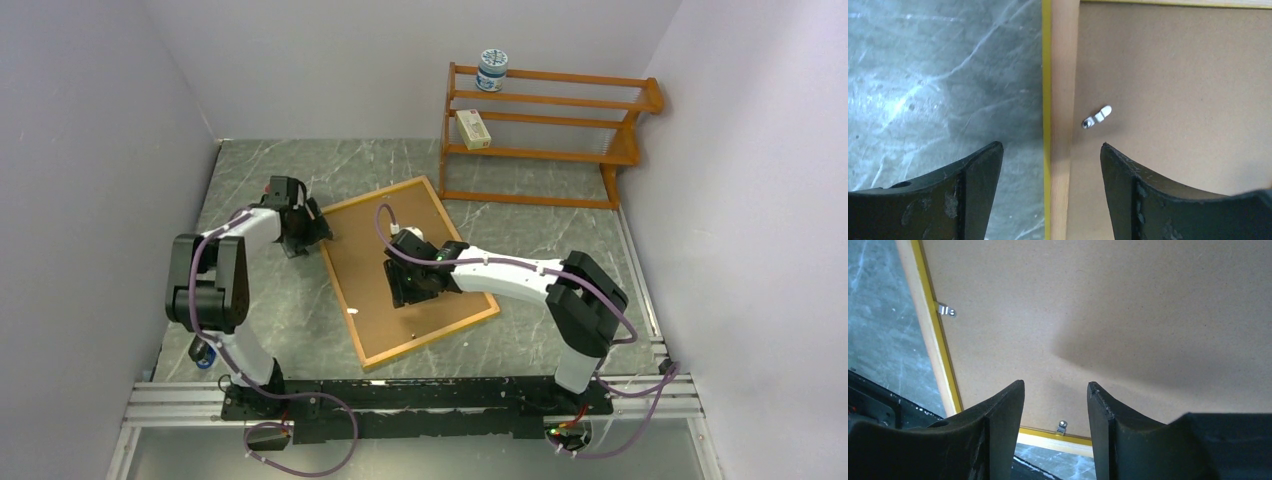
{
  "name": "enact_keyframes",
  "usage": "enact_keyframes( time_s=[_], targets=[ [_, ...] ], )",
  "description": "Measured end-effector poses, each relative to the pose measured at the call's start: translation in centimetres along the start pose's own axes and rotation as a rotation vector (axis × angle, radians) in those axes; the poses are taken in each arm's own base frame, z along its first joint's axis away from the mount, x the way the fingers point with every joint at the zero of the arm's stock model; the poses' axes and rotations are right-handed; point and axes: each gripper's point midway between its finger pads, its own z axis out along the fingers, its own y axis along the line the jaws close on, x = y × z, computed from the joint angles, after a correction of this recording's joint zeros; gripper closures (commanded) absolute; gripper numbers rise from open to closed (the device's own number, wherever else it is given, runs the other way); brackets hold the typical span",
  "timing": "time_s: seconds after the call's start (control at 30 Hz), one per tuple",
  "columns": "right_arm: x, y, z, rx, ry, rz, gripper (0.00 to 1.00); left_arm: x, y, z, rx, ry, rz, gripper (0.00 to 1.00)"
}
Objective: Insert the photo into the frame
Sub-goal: Install the photo frame at the center of the board.
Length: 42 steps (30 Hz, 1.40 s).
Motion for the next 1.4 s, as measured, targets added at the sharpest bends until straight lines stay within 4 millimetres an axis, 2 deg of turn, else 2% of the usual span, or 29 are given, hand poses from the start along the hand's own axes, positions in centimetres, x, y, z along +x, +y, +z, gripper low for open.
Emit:
enact_keyframes(
  time_s=[0.17, 0.33, 0.43, 0.63, 0.83, 0.93, 1.17, 1.33, 1.4],
  targets=[
    [0.4, -0.8, 0.5, -0.003, 0.012, 0.017, 0.48, -0.7, -0.7, 1.2, -0.058, -0.001, 0.103, 0.22],
    [0.5, -1.1, 0.9, -0.016, 0.017, 0.029, 0.49, -1.0, -1.0, 1.9, -0.130, -0.003, 0.165, 0.32],
    [0.9, -1.4, 1.2, -0.020, 0.021, 0.031, 0.50, -1.0, -1.3, 2.1, -0.135, 0.003, 0.159, 0.37],
    [2.1, -1.9, 1.8, -0.029, 0.050, 0.035, 0.50, -0.8, -1.4, 2.2, -0.153, 0.025, 0.127, 0.33],
    [1.7, -2.7, 1.6, -0.030, 0.036, 0.053, 0.50, -1.0, -1.4, 2.2, -0.177, 0.024, 0.084, 0.42],
    [0.6, -4.2, 0.8, -0.019, 0.006, 0.083, 0.50, -1.1, -1.5, 2.3, -0.179, 0.017, 0.066, 0.48],
    [-4.8, -8.3, -3.0, 0.034, -0.171, 0.165, 0.48, -1.2, -1.5, 2.2, -0.194, 0.013, 0.027, 0.66],
    [-6.7, -13.2, -5.1, 0.153, -0.270, 0.252, 0.43, -1.2, -1.5, 2.2, -0.196, 0.011, 0.020, 0.76],
    [-6.7, -15.3, -5.1, 0.203, -0.278, 0.287, 0.33, -1.2, -1.5, 2.2, -0.196, 0.011, 0.020, 0.78]
  ],
)
